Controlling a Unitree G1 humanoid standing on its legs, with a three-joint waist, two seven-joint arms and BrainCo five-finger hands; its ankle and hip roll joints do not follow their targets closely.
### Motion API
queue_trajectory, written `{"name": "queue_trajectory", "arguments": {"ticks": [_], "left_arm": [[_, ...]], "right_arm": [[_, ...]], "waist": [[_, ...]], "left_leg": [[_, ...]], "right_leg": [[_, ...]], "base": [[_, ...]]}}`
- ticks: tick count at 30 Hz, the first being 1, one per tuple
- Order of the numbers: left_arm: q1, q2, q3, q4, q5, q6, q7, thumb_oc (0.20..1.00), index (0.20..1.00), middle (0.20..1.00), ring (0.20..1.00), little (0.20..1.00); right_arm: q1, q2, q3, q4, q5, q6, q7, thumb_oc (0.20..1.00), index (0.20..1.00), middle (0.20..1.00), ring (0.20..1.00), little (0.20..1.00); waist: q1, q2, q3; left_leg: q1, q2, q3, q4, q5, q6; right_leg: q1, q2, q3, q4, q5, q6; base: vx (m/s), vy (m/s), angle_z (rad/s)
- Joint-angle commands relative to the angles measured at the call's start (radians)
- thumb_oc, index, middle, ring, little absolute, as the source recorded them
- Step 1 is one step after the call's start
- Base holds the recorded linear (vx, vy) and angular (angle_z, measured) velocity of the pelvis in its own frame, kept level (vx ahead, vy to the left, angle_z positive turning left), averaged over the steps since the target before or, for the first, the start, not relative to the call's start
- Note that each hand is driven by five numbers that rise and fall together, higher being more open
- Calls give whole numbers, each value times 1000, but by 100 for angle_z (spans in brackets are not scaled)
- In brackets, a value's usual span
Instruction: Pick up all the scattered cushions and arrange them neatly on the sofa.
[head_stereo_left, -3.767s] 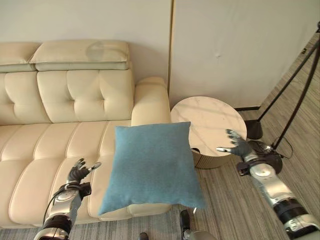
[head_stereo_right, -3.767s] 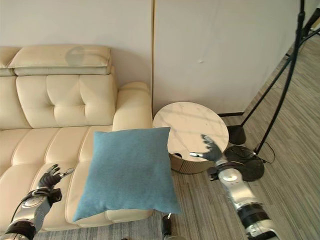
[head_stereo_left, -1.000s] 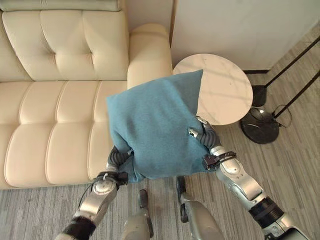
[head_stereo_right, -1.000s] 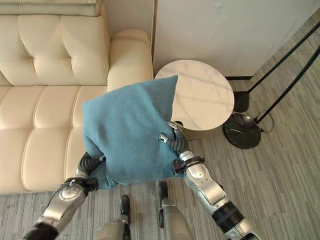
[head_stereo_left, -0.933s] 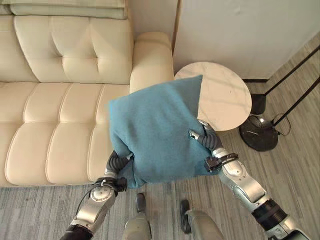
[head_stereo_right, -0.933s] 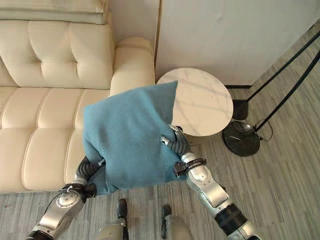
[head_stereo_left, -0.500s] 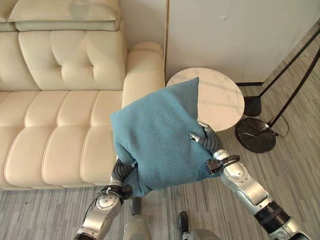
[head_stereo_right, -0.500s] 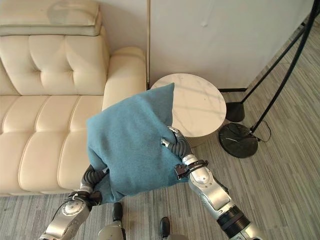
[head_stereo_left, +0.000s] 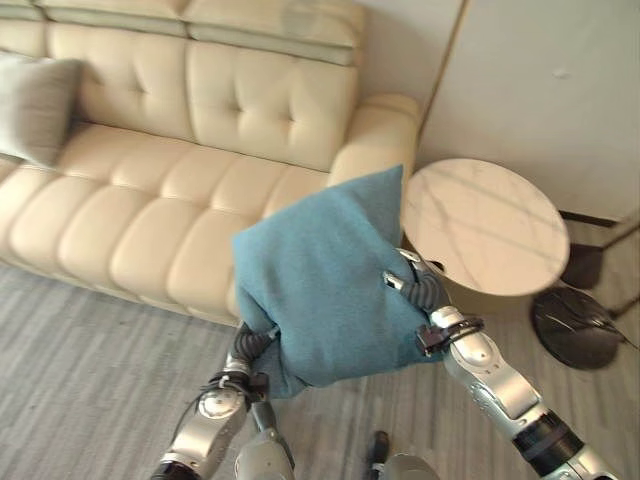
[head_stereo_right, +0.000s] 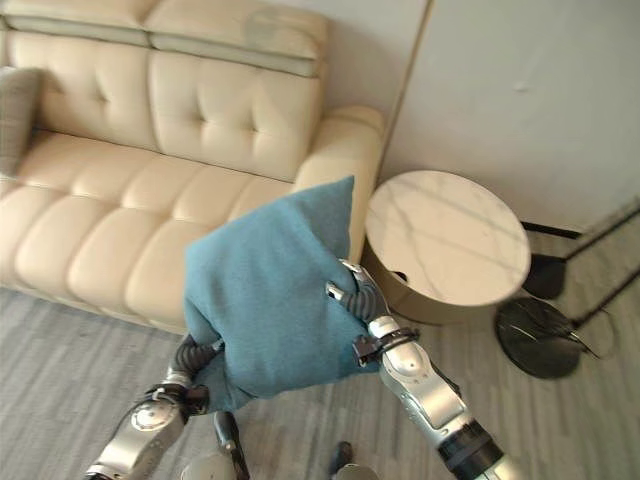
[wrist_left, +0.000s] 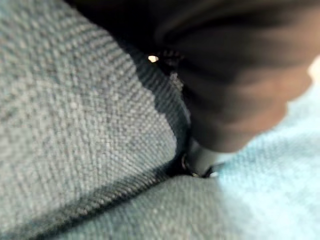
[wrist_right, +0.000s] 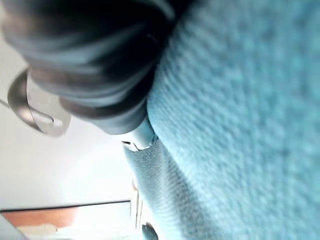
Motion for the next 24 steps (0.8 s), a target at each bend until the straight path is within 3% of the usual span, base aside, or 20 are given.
{"name": "queue_trajectory", "arguments": {"ticks": [1,2,4,7,8,10,11,13,14,15,17,18,19,21,23,24], "left_arm": [[-145,0,-39,-223,33,-126,-106,200,200,200,200,200],[-144,1,-39,-223,33,-125,-107,200,200,200,200,200],[-118,28,-22,-231,44,-120,-130,200,200,200,200,200],[-114,39,-15,-234,49,-117,-134,200,200,200,200,200],[-118,46,-9,-232,58,-117,-134,200,200,200,200,200],[-136,50,-7,-225,67,-113,-123,200,200,200,200,200],[-137,50,-6,-224,68,-112,-123,200,200,200,200,200],[-150,53,-9,-222,75,-113,-115,200,200,200,200,200],[-157,53,-15,-219,84,-119,-110,200,200,200,200,200],[-167,45,-18,-218,87,-128,-108,200,200,200,200,200],[-193,43,-27,-209,86,-134,-106,200,200,200,200,200],[-204,39,-32,-203,85,-134,-105,200,200,200,200,200],[-223,35,-30,-195,85,-133,-100,200,200,200,200,200],[-230,24,-27,-185,91,-128,-99,200,200,200,200,200],[-231,18,-23,-186,97,-128,-103,200,200,200,200,200],[-230,18,-24,-187,97,-127,-104,200,200,200,200,200]], "right_arm": [[-95,146,145,-146,22,-78,111,200,200,200,200,200],[-94,146,144,-146,23,-78,112,200,200,200,200,200],[-80,159,149,-144,41,-70,135,200,200,200,200,200],[-77,170,148,-141,45,-69,141,200,200,200,200,200],[-77,179,143,-140,39,-70,141,200,200,200,200,200],[-76,193,137,-141,32,-71,141,200,200,200,200,200],[-77,194,137,-141,32,-71,141,200,200,200,200,200],[-84,201,132,-135,19,-71,136,200,200,200,200,200],[-83,203,128,-135,11,-72,135,200,200,200,200,200],[-89,209,128,-126,13,-75,133,200,200,200,200,200],[-119,216,134,-114,25,-76,127,200,200,200,200,200],[-127,215,135,-115,31,-77,130,200,200,200,200,200],[-134,217,131,-115,42,-81,135,200,200,200,200,200],[-127,220,126,-118,46,-82,140,200,200,200,200,200],[-119,217,121,-120,45,-86,139,200,200,200,200,200],[-117,216,120,-123,45,-85,138,200,200,200,200,200]], "waist": [[14,-64,-23],[12,-65,-24],[35,-75,-29],[46,-88,-28],[60,-100,-31],[59,-102,-28],[59,-103,-27],[45,-98,-18],[25,-90,-11],[5,-72,0],[-2,-68,11],[-9,-72,18],[-18,-85,30],[-18,-107,25],[-16,-111,11],[-18,-116,17]], "left_leg": [[97,15,-72,-99,7,-132],[97,13,-74,-101,9,-132],[93,-44,-120,-115,-25,-102],[78,-67,-141,-95,-51,-83],[61,-101,-167,-72,-83,-60],[67,-171,-221,-57,-133,-15],[67,-176,-220,-58,-135,-11],[90,-216,-253,-71,-154,16],[96,-223,-266,-83,-140,30],[121,-236,-319,-94,-147,32],[142,-249,-343,-99,-155,33],[158,-257,-350,-101,-162,33],[194,-272,-364,-95,-191,29],[220,-286,-356,-78,-220,20],[249,-281,-352,-54,-269,16],[242,-285,-345,-45,-261,18]], "right_leg": [[-56,51,72,-8,-123,-64],[-56,50,70,-8,-123,-63],[-43,13,59,-6,-102,-39],[-39,-8,62,-2,-94,-29],[-29,-35,64,2,-86,-15],[-61,-98,88,134,-43,6],[-65,-105,90,142,-44,11],[-114,-133,167,263,7,27],[-147,-87,248,283,12,8],[-206,16,394,274,-66,-3],[-273,64,418,222,-59,-19],[-300,85,411,199,-48,-22],[-337,101,352,147,-16,-13],[-342,95,236,79,4,-9],[-319,94,167,53,-14,-5],[-316,88,152,44,3,-12]], "base": [[71,143,118],[117,221,105],[204,323,67],[113,182,51],[238,406,58],[211,395,21],[104,239,46],[109,235,48],[223,285,39],[247,222,56],[249,105,96],[294,-16,76],[327,-25,48],[340,-43,51],[253,-51,36],[180,-62,22]]}}
